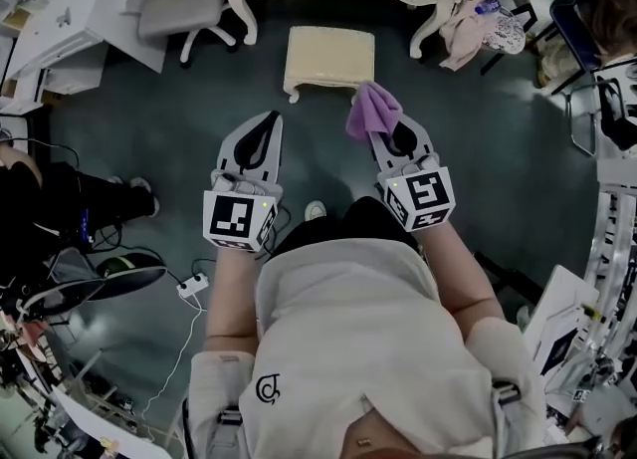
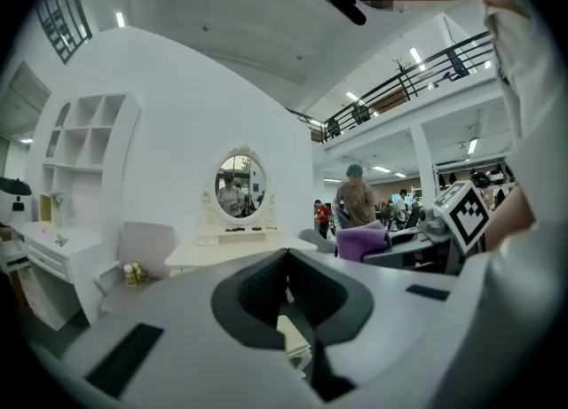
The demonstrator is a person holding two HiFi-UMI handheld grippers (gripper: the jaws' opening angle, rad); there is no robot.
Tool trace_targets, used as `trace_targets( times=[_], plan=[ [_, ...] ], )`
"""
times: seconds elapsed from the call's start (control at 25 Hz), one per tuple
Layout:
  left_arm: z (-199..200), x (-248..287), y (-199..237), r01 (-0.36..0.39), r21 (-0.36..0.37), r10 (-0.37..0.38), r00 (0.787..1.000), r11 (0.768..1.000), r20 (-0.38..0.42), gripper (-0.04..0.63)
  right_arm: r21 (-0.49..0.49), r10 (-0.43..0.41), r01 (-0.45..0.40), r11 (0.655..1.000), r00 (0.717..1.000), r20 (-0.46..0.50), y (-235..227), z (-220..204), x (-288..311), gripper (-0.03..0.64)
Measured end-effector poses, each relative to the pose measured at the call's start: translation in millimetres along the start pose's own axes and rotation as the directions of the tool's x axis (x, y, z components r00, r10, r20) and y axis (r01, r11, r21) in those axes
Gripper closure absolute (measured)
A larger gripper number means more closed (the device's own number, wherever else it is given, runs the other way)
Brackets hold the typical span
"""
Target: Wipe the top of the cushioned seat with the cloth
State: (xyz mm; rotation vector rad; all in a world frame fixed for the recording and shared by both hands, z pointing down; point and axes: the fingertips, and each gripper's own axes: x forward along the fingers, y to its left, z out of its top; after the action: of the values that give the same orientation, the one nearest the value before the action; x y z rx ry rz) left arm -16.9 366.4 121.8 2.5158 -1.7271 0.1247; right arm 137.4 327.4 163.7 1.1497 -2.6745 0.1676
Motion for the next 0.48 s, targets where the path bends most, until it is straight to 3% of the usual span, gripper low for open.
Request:
trace_targets(
  times=[0.24,0.48],
  plan=[
    [-22,45,50,-0.016,-0.033,0.015,0.999,0.999,-0.044,0.581,0.031,0.030,-0.029,0.999,0.998,-0.047,-19,-9,74,0.545],
    [-37,127,102,-0.031,-0.047,0.028,0.997,0.998,-0.073,0.581,0.050,0.079,-0.074,0.996,0.991,-0.106,-66,-18,167,0.543]
  ],
)
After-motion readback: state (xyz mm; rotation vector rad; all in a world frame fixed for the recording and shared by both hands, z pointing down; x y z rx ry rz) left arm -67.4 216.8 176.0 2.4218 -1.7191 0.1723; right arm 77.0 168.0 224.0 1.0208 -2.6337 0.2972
